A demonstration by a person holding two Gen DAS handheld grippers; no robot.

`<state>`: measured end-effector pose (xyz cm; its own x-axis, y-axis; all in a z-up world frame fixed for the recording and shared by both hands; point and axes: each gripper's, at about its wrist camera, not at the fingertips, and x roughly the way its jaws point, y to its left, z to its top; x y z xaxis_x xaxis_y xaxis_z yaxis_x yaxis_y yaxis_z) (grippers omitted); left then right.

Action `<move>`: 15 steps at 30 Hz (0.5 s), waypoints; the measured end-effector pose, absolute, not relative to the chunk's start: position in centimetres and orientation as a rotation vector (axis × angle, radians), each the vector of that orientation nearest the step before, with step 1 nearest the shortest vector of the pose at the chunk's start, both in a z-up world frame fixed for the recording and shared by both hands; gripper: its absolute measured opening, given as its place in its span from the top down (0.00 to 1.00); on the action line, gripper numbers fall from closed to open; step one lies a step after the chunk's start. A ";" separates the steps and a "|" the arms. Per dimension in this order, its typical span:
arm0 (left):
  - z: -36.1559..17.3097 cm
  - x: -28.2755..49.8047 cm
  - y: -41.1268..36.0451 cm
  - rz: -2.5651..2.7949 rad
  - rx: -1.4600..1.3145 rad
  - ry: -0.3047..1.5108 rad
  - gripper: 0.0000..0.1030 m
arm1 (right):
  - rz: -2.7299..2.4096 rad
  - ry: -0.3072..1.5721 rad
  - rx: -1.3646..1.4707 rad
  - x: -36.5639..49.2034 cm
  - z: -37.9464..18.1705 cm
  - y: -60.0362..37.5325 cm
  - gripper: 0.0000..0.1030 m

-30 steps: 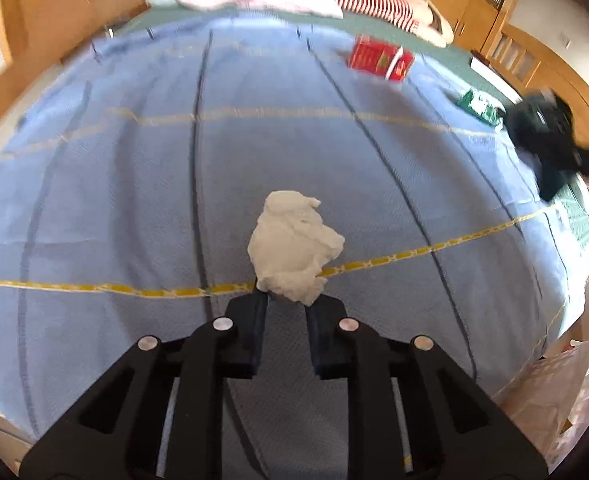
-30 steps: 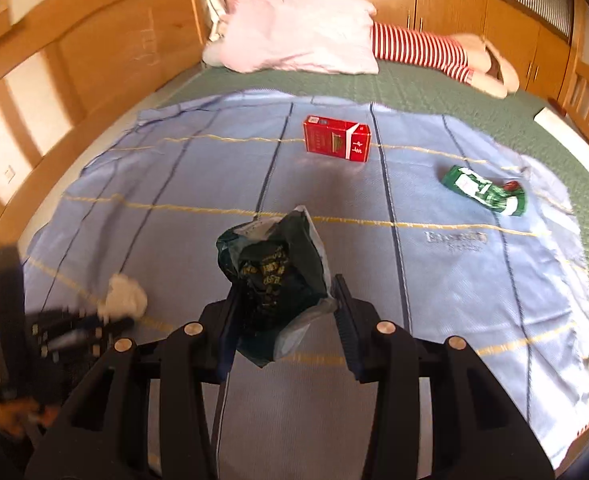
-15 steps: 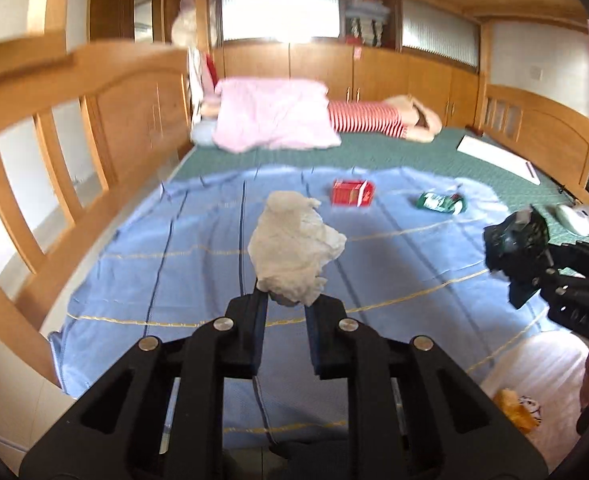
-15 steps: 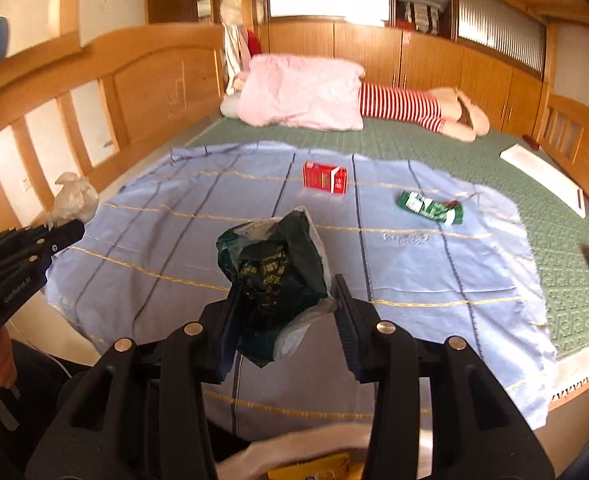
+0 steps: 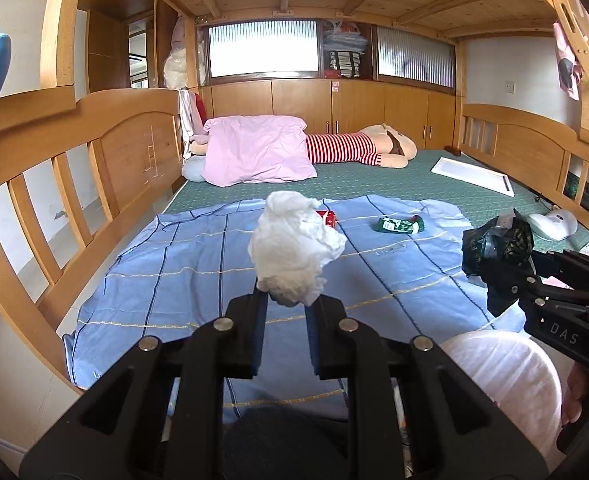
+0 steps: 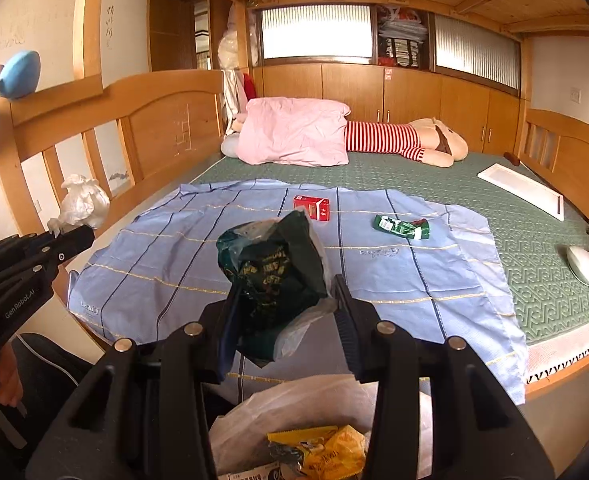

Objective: Collect trash
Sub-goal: 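Carry the tissue and green wrapper above the wastebasket with both tools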

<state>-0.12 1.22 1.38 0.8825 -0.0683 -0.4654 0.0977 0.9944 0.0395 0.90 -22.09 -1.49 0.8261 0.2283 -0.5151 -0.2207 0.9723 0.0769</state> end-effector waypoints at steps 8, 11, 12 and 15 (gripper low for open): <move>2.3 -1.6 0.6 -0.090 0.063 0.458 0.82 | 0.225 0.524 0.023 -0.8 -0.7 -23.7 0.58; 2.5 -1.7 0.6 -0.095 0.059 0.452 0.82 | 0.213 0.523 0.021 -1.3 -0.7 -24.3 0.58; 2.6 -1.8 0.5 -0.096 0.060 0.450 0.82 | 0.209 0.523 0.023 -1.4 -0.7 -24.5 0.58; 2.7 -2.1 0.2 -0.103 0.061 0.445 0.82 | 0.205 0.525 0.027 -1.7 -0.8 -24.9 0.58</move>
<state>-2.14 0.24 2.65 0.8974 -0.0858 -0.4329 0.1124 0.9930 0.0361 -1.66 -24.88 -0.76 0.8455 0.2007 -0.4948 -0.1871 0.9793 0.0774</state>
